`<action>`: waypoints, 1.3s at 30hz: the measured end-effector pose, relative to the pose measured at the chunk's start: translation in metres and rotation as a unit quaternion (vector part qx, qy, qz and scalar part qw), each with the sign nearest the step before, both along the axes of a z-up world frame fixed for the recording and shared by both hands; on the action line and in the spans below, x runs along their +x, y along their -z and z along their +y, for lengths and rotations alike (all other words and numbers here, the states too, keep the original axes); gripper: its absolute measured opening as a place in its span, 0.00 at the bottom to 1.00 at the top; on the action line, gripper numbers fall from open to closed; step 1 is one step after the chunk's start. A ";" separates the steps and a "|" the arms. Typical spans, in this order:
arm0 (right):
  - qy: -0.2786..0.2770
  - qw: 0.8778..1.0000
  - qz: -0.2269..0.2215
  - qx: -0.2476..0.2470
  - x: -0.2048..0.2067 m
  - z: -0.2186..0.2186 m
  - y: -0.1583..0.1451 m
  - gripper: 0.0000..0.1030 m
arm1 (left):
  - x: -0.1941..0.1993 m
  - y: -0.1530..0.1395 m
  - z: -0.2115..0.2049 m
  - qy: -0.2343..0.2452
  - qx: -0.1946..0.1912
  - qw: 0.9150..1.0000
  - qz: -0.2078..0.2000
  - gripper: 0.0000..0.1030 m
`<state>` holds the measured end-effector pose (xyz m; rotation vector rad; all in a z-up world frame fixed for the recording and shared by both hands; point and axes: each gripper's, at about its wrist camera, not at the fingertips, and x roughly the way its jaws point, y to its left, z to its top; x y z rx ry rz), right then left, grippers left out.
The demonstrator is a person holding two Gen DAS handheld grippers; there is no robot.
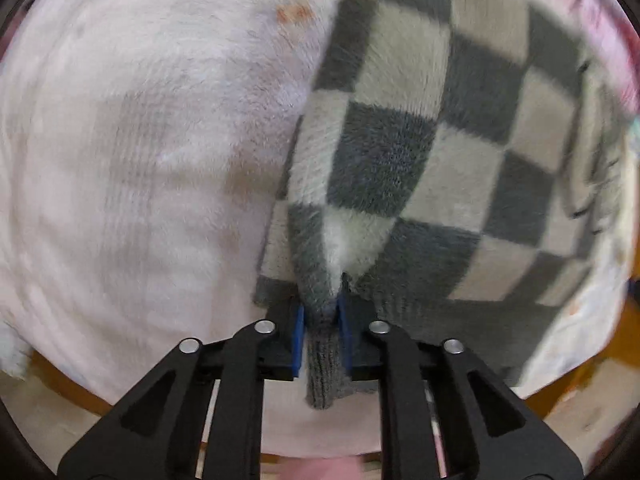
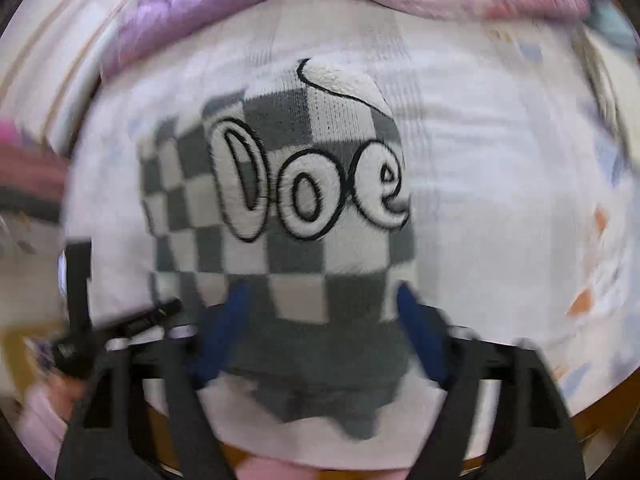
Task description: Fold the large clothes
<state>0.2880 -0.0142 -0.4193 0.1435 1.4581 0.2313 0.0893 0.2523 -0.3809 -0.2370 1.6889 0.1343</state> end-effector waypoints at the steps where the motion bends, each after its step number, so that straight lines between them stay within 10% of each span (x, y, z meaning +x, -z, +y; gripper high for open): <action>1: -0.007 1.000 0.001 -0.007 0.004 0.002 0.003 0.25 | 0.004 -0.004 -0.007 0.020 0.014 1.000 0.006 0.21; 7: 0.012 1.000 -0.013 0.025 0.048 -0.023 -0.009 0.26 | 0.023 -0.085 -0.037 0.077 0.062 0.994 -0.038 0.20; 10: 0.012 0.999 -0.015 0.032 0.075 -0.026 -0.018 0.26 | 0.046 -0.119 -0.044 0.097 0.162 0.980 -0.059 0.21; 13: -0.006 0.999 -0.002 0.038 0.102 -0.014 -0.013 0.26 | 0.082 -0.142 -0.045 0.061 0.090 0.989 -0.102 0.21; 20: 0.032 0.995 0.080 0.044 0.148 0.007 0.054 0.26 | 0.182 -0.047 -0.053 0.035 0.028 0.996 -0.081 0.12; 28: 0.098 0.992 0.078 0.032 0.174 0.012 0.098 0.26 | 0.244 0.020 -0.068 0.101 0.094 0.989 -0.056 0.05; 35: 0.079 0.990 0.094 0.068 0.136 -0.013 0.051 0.30 | 0.161 -0.071 -0.052 0.104 0.046 0.987 -0.110 0.09; 39: 0.071 0.990 0.115 0.050 0.079 -0.031 0.042 0.53 | 0.075 -0.056 -0.026 0.054 0.007 0.998 -0.038 0.25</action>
